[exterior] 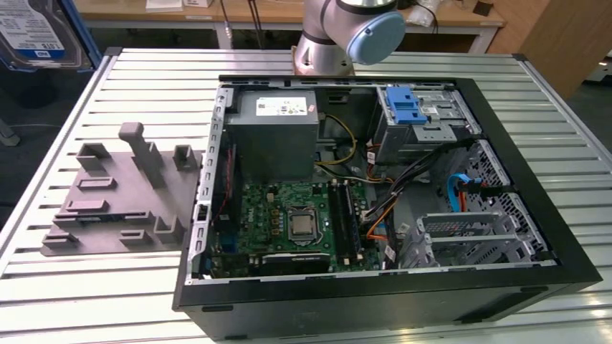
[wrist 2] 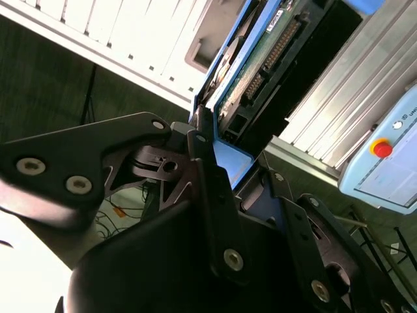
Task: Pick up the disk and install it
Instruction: 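Pick up the disk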
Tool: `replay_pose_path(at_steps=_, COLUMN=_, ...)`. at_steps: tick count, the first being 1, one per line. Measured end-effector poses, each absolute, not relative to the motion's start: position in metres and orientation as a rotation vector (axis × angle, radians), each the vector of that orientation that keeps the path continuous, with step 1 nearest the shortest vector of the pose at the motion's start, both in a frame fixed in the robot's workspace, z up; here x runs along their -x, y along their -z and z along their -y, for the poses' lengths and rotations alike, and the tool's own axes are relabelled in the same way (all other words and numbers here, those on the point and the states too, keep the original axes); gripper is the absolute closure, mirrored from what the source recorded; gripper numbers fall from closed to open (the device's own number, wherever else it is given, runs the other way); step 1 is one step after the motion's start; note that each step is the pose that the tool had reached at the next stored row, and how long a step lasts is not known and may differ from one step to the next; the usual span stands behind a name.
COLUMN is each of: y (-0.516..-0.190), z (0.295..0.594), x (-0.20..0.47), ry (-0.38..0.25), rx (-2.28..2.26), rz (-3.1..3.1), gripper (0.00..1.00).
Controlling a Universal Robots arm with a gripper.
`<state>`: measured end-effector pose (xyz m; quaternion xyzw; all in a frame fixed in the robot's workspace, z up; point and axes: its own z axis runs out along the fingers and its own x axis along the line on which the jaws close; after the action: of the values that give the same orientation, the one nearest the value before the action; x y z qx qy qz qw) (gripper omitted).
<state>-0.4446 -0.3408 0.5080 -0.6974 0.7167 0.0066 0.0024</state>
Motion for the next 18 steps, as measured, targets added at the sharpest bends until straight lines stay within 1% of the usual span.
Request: replay_pose_path(at_steps=18, y=-0.508, z=0.3407, x=0.4393, ry=-0.021, rx=2.187, rz=-2.248, gripper=0.64)
